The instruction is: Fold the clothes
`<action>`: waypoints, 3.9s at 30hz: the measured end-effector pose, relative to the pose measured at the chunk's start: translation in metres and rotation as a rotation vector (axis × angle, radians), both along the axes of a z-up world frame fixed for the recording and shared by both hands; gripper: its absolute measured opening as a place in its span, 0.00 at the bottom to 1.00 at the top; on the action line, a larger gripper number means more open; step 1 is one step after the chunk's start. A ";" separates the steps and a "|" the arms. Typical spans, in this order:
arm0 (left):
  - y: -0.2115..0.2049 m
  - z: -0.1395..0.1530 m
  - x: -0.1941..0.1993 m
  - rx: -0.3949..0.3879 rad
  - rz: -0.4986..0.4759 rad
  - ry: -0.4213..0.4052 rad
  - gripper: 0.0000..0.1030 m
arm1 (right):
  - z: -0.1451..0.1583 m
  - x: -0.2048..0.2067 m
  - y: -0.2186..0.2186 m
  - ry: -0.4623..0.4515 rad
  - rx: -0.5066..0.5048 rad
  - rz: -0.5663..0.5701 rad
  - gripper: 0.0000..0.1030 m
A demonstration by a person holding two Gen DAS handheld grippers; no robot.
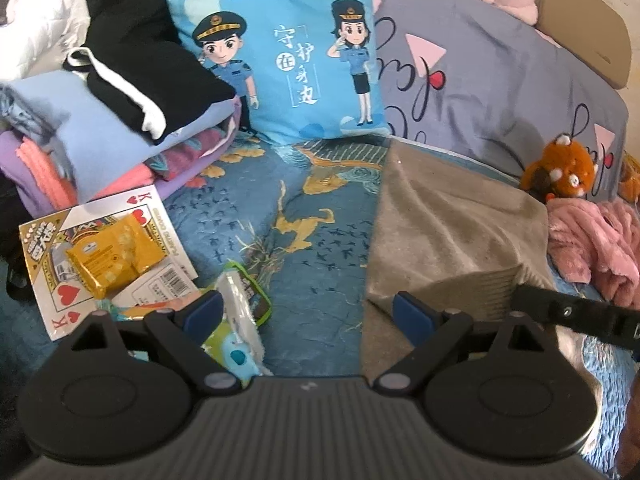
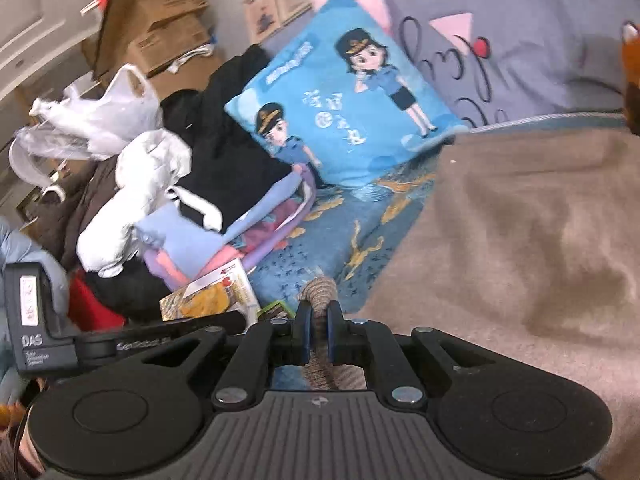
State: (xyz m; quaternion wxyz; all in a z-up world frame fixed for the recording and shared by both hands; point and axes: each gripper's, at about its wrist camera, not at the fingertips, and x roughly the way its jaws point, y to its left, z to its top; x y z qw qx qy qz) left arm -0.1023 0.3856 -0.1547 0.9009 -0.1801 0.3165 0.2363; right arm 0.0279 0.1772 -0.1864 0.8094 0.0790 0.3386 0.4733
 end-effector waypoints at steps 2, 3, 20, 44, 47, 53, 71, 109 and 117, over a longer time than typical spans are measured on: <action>0.002 0.000 -0.001 -0.002 0.011 0.002 0.91 | -0.001 -0.001 0.003 -0.024 -0.027 -0.010 0.07; 0.002 0.000 -0.001 -0.004 0.014 0.001 0.91 | -0.002 -0.004 0.005 -0.052 -0.050 -0.009 0.07; 0.000 -0.003 0.002 -0.007 0.004 0.011 0.91 | -0.067 -0.084 0.076 -0.350 -0.522 0.553 0.17; -0.036 -0.027 0.045 0.010 -0.096 0.043 0.92 | -0.016 0.071 -0.099 -0.089 -0.334 -0.283 0.41; -0.042 -0.034 0.060 -0.014 -0.121 0.041 0.92 | -0.015 0.101 -0.122 -0.043 -0.311 -0.389 0.41; -0.055 -0.038 0.093 0.020 -0.178 0.044 0.92 | -0.012 0.164 -0.124 -0.066 -0.309 -0.433 0.44; -0.090 -0.060 0.201 0.047 -0.364 0.059 0.92 | -0.053 0.359 -0.090 0.242 -0.150 -0.463 0.05; -0.093 -0.076 0.229 -0.029 -0.433 0.074 0.93 | -0.010 0.367 0.163 -0.466 -0.712 0.111 0.32; -0.085 -0.078 0.229 -0.022 -0.417 0.079 0.93 | -0.019 0.379 0.249 -0.282 -0.721 0.110 0.35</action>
